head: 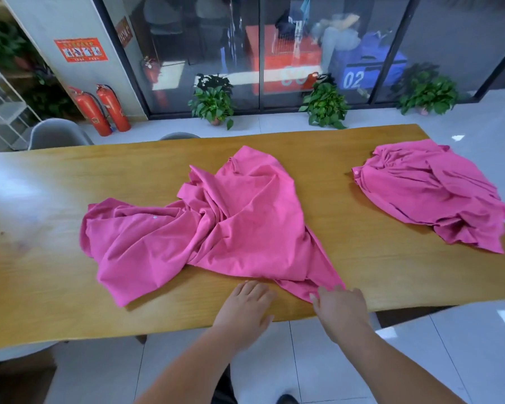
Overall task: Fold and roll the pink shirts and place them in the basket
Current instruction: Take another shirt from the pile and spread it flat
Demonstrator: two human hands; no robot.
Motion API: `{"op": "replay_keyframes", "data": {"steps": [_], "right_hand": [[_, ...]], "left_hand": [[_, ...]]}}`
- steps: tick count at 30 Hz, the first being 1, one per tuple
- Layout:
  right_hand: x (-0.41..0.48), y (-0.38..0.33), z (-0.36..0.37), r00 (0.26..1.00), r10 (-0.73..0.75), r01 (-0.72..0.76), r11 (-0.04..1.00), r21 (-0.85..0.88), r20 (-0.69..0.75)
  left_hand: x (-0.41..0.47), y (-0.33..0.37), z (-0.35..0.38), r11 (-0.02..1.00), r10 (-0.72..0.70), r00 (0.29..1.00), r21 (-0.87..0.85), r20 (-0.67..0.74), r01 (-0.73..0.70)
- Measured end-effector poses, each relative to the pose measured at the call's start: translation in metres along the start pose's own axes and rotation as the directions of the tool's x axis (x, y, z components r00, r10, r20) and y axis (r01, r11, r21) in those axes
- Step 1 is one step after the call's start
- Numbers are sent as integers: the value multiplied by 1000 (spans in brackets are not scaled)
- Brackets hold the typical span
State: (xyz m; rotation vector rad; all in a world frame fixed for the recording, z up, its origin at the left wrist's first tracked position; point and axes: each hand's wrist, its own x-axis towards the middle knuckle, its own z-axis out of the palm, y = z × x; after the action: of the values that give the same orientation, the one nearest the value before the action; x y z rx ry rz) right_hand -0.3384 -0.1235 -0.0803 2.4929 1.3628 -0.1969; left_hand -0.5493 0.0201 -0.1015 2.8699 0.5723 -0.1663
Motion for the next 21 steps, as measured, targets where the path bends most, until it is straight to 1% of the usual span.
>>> {"op": "replay_keyframes", "data": {"steps": [2,4,5,7,9,11,14,17,19,21], "right_hand": [[8,6,-12,999,33,-33,999,-29,-10],[21,4,-19,998,21,-21,1000,3,-60],[29,0,-21,996,-17,21,999,37,-91],[44,-12,-26,983,-154,164,981,104,-99],[59,-30,-32,955,-290,296,939,177,-60],[72,-49,-40,938,-346,332,905,265,4],[91,-68,-44,940,-331,289,904,315,87],[110,-71,-39,952,-217,131,926,353,217],[123,-68,-35,961,-139,52,939,339,238],[136,-63,-40,973,-59,-16,948,318,225]], "left_hand": [[-9,-6,-5,994,-108,992,-6,-67,108],[-18,-20,-11,971,-238,964,-11,-120,239],[-22,-29,-14,954,-298,945,-17,-136,298],[-31,-53,-19,916,-397,905,-8,-151,400],[-42,-79,-24,875,-477,866,13,-149,484],[-53,-105,-30,840,-537,835,10,-120,542],[-64,-143,-37,820,-570,816,2,-94,573],[-69,-176,-43,824,-563,825,49,-40,564],[-70,-197,-45,822,-565,825,71,-30,565],[-69,-217,-44,819,-564,825,103,-32,564]]}}
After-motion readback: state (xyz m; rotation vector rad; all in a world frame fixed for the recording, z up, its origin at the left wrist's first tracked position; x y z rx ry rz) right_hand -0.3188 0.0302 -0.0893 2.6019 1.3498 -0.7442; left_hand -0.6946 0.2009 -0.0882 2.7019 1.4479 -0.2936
